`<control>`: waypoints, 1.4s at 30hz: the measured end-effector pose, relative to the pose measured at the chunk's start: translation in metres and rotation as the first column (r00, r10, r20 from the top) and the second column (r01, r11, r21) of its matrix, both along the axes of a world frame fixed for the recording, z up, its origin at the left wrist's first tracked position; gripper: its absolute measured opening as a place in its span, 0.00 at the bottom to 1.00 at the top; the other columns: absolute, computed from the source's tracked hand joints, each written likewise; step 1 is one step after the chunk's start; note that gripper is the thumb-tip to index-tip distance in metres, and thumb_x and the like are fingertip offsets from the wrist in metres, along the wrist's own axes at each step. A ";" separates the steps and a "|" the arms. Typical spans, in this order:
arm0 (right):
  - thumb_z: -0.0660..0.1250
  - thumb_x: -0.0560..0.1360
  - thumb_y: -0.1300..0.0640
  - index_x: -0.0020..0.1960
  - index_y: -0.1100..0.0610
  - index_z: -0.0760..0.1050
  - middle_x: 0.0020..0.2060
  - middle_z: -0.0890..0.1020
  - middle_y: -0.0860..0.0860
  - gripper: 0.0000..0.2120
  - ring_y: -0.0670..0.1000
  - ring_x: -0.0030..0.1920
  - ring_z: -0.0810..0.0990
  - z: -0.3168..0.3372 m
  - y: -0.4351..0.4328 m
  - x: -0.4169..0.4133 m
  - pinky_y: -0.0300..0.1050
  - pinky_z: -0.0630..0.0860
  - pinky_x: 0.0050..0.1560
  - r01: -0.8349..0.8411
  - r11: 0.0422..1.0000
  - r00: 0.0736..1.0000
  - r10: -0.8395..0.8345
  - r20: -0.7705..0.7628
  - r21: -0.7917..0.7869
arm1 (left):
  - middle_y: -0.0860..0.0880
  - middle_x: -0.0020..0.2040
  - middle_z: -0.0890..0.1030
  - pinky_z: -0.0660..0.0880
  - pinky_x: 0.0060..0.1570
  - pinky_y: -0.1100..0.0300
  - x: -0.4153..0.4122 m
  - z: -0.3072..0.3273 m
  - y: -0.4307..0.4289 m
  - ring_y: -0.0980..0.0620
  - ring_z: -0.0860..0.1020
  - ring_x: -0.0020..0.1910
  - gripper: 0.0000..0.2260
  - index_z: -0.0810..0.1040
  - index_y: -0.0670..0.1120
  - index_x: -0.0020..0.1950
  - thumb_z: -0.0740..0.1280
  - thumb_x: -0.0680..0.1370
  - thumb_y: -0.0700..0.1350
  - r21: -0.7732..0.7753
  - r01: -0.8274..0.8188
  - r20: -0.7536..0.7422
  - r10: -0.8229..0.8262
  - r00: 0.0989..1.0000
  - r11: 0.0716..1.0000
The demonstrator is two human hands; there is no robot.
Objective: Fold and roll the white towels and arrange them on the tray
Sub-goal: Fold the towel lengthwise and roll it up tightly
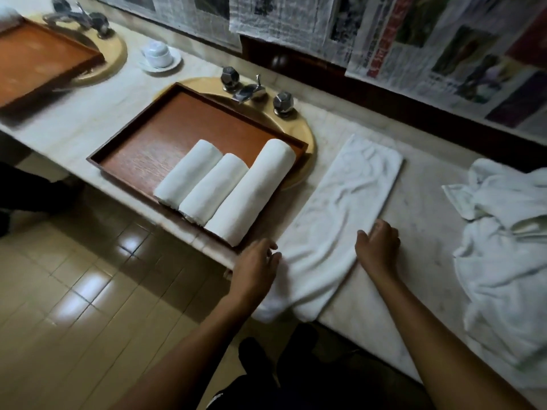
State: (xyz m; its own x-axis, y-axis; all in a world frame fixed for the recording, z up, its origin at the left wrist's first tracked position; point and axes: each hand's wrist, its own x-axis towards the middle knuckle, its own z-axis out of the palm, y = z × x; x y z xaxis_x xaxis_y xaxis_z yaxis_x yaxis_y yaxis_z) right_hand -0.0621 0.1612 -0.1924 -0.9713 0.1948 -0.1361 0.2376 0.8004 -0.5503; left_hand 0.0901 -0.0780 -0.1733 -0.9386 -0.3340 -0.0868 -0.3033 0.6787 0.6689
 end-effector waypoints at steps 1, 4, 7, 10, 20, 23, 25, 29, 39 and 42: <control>0.71 0.77 0.54 0.66 0.64 0.72 0.63 0.76 0.65 0.22 0.68 0.63 0.74 0.003 0.005 -0.010 0.58 0.71 0.64 0.049 0.999 0.998 -0.049 0.033 -0.006 | 0.52 0.52 0.80 0.78 0.48 0.53 -0.018 0.000 0.005 0.52 0.78 0.49 0.07 0.79 0.51 0.59 0.68 0.82 0.50 -0.026 0.027 0.003 -0.027 1.000 0.999; 0.69 0.78 0.49 0.61 0.64 0.74 0.59 0.80 0.64 0.20 0.66 0.61 0.78 0.008 0.003 -0.035 0.55 0.75 0.61 0.125 0.992 0.978 -0.121 0.167 -0.013 | 0.48 0.54 0.80 0.76 0.49 0.54 -0.058 -0.001 0.012 0.48 0.79 0.52 0.08 0.79 0.48 0.58 0.67 0.82 0.49 -0.052 0.044 0.024 -0.043 0.999 0.998; 0.70 0.76 0.51 0.50 0.64 0.78 0.46 0.84 0.61 0.15 0.65 0.54 0.82 0.017 0.006 -0.053 0.49 0.75 0.50 0.130 0.990 0.967 -0.113 0.229 -0.061 | 0.49 0.49 0.81 0.77 0.46 0.53 -0.093 -0.004 0.018 0.48 0.80 0.48 0.06 0.79 0.49 0.51 0.68 0.81 0.51 0.001 0.009 0.115 -0.009 0.993 1.000; 0.69 0.75 0.54 0.40 0.66 0.77 0.35 0.81 0.61 0.15 0.65 0.44 0.82 0.019 0.016 -0.061 0.48 0.72 0.41 0.124 0.984 0.962 -0.087 0.257 -0.129 | 0.52 0.44 0.80 0.71 0.39 0.56 -0.112 -0.005 0.020 0.49 0.79 0.44 0.07 0.78 0.49 0.46 0.71 0.79 0.51 0.010 0.002 0.195 -0.004 0.981 1.000; 0.68 0.78 0.70 0.58 0.60 0.74 0.47 0.84 0.58 0.12 0.57 0.44 0.84 0.014 0.048 -0.074 0.56 0.81 0.53 0.440 0.581 0.868 -0.080 0.490 -0.685 | 0.55 0.37 0.80 0.68 0.34 0.59 -0.117 0.006 0.026 0.58 0.77 0.37 0.05 0.80 0.50 0.43 0.75 0.75 0.46 0.034 -0.072 0.172 0.065 0.983 0.997; 0.74 0.74 0.68 0.66 0.61 0.73 0.52 0.85 0.59 0.23 0.60 0.51 0.85 0.006 0.053 -0.078 0.62 0.82 0.56 0.434 0.612 0.870 -0.095 0.483 -0.661 | 0.54 0.39 0.80 0.69 0.38 0.58 -0.124 0.008 0.033 0.54 0.78 0.40 0.04 0.80 0.50 0.46 0.74 0.76 0.48 0.032 -0.056 0.189 0.049 0.981 0.998; 0.76 0.73 0.64 0.68 0.60 0.73 0.54 0.85 0.59 0.25 0.59 0.53 0.86 0.005 0.053 -0.084 0.59 0.83 0.55 0.440 0.616 0.870 -0.110 0.481 -0.653 | 0.52 0.42 0.82 0.72 0.41 0.58 -0.135 0.007 0.035 0.52 0.80 0.42 0.05 0.82 0.49 0.46 0.73 0.77 0.50 0.043 -0.055 0.225 0.044 0.973 0.998; 0.74 0.76 0.64 0.69 0.62 0.73 0.55 0.84 0.61 0.23 0.59 0.53 0.84 0.009 0.052 -0.102 0.51 0.81 0.47 0.454 0.609 0.879 -0.186 0.440 -0.650 | 0.51 0.38 0.84 0.73 0.38 0.60 -0.159 0.008 0.030 0.54 0.81 0.39 0.08 0.83 0.47 0.41 0.75 0.77 0.50 0.156 -0.115 0.260 0.072 0.963 0.981; 0.74 0.76 0.57 0.69 0.58 0.74 0.63 0.78 0.57 0.23 0.58 0.63 0.75 0.017 0.032 -0.096 0.50 0.71 0.64 -0.062 0.993 0.976 0.040 -0.214 -0.098 | 0.47 0.57 0.77 0.74 0.53 0.50 -0.160 -0.003 0.031 0.44 0.75 0.54 0.17 0.76 0.47 0.62 0.74 0.75 0.47 -0.141 0.192 -0.030 -0.198 0.980 0.971; 0.65 0.81 0.50 0.75 0.51 0.72 0.75 0.70 0.55 0.23 0.58 0.75 0.67 0.011 0.009 -0.109 0.55 0.66 0.74 -0.397 0.904 0.870 0.425 -0.251 0.156 | 0.46 0.65 0.75 0.72 0.59 0.50 -0.157 -0.004 0.061 0.44 0.73 0.62 0.20 0.74 0.47 0.70 0.69 0.79 0.48 -0.257 0.403 -0.112 -0.442 0.890 0.878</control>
State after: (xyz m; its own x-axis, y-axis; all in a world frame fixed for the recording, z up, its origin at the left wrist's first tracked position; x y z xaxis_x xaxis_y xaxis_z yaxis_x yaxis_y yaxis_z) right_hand -0.1713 0.1705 -0.1817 -0.9620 -0.2318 0.1442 -0.2725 0.8449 -0.4603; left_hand -0.0672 -0.0174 -0.1770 -0.9886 0.1052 0.1078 0.1454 0.8530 0.5012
